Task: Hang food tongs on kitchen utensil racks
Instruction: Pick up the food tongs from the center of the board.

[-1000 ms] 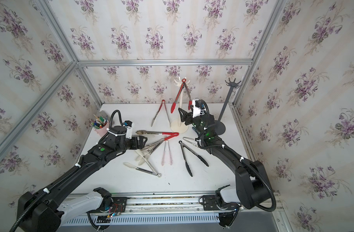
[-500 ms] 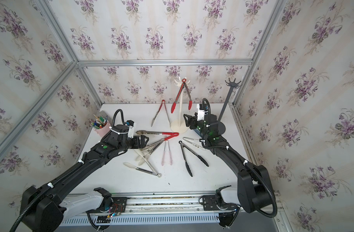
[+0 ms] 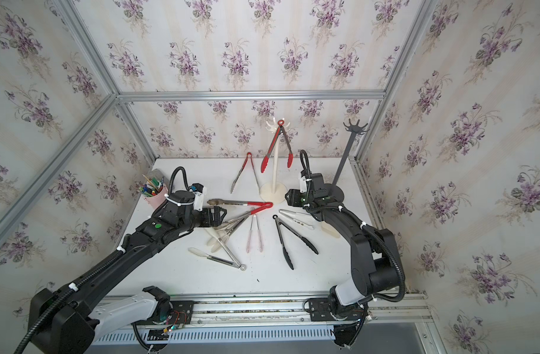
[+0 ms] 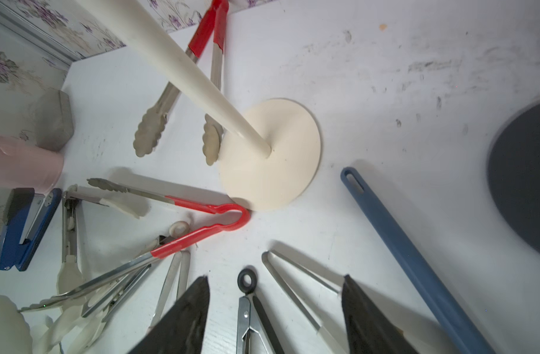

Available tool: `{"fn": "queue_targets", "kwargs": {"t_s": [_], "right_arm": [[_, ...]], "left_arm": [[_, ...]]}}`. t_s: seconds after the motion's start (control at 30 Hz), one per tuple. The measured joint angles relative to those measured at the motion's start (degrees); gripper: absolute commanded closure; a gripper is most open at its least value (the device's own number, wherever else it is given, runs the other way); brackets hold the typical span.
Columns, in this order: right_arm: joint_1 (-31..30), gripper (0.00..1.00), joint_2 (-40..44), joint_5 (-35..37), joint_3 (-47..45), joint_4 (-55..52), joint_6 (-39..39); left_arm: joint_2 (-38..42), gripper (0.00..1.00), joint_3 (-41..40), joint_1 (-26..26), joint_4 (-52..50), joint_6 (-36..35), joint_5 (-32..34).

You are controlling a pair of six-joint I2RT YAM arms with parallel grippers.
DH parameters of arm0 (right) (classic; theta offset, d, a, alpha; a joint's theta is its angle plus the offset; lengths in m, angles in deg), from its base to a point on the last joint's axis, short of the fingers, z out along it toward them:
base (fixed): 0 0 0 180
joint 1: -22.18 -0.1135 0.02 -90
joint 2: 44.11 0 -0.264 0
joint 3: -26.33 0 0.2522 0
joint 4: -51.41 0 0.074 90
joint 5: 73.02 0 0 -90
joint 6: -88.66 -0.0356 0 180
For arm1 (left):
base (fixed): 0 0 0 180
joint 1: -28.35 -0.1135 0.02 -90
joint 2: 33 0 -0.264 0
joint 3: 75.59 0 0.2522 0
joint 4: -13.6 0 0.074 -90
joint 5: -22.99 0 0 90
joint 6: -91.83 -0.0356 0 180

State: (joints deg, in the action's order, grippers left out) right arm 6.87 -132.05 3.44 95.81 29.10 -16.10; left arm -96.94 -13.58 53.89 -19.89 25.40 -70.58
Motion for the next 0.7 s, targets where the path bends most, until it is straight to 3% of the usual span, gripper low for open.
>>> {"fn": "queue_targets", "kwargs": {"t_s": [0.33, 0.7], "right_arm": [[-4.2, 0.44, 1.2, -3.3, -4.4, -8.1, 0.6], [-10.0, 0.52, 2.6, -3.8, -12.2, -6.4, -4.7]], "left_arm": [[0.3, 0.01, -0.9, 0.0, -0.1, 0.0, 0.0], [1.0, 0.01, -1.9, 0.0, -0.2, 0.0, 0.0]]}}
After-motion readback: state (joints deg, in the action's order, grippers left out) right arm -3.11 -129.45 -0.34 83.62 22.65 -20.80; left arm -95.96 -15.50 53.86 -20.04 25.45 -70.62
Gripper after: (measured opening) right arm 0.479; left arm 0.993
